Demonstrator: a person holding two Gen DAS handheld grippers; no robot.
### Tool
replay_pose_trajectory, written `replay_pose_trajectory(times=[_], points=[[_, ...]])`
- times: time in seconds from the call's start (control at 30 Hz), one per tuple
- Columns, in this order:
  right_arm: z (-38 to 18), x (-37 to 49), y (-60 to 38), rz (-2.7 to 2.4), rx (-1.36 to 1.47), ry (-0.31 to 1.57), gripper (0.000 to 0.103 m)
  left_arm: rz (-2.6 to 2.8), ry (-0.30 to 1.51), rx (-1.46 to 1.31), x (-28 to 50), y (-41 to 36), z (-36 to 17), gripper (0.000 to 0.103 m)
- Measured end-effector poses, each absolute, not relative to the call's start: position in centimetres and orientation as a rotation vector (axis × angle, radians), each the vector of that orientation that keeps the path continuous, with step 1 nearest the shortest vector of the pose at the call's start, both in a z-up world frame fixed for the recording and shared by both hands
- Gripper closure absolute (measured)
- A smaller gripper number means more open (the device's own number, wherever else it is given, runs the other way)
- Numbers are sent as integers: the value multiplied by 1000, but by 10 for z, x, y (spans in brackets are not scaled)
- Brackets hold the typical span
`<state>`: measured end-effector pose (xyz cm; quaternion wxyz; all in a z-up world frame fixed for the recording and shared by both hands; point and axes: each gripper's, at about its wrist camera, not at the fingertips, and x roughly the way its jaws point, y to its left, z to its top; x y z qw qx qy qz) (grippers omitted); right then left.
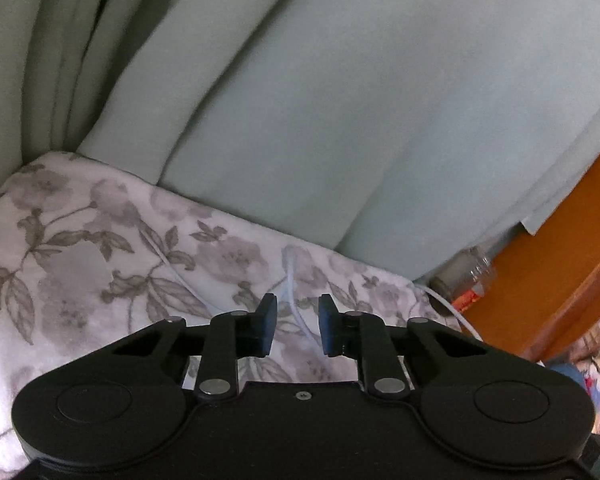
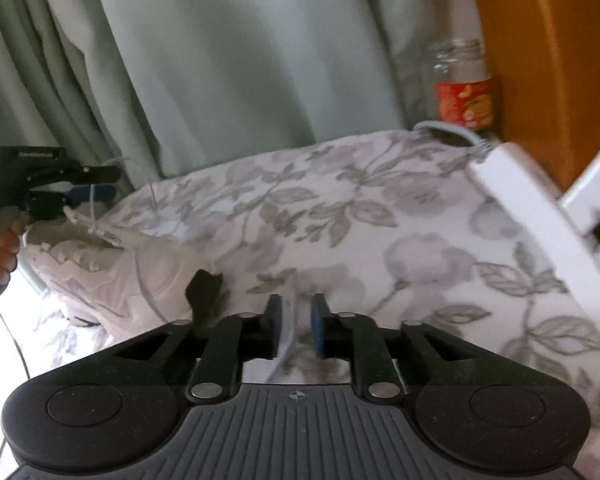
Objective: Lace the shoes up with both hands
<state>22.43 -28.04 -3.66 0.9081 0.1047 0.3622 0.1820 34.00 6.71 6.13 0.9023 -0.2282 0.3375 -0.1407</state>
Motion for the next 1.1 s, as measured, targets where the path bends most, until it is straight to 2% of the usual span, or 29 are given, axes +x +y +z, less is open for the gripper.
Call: replay_pose_trajectory(times=[0.17,0.23,0.27,0.3,0.4,0.53,0.7,0.87,1.03,1.1], points=[[-43,234,-268,357,177,768,87,-290,685,-476,338,70,65,85],[-44,235,-268,361,179,771,87,-293,676,-477,338,70,67,92],[-44,235,-268,363,183,770,90,-293,671,-479,337,70,68,96],[-44,234,-270,366,195,766,97,-292,667,-481,337,70,69,98],[-38,228,-283,337,252,727,100,-291,649,-484,335,70,74,103],[-20,214,-308,263,299,647,101,-275,611,-497,330,74,81,103],[-3,199,-336,224,329,594,101,-273,592,-495,326,72,88,103],[-16,209,-313,299,272,681,99,-270,585,-499,324,70,92,103],[-31,224,-282,346,208,733,90,-249,579,-494,323,76,94,103],[-35,229,-273,350,180,744,90,-242,581,-494,323,78,94,103]])
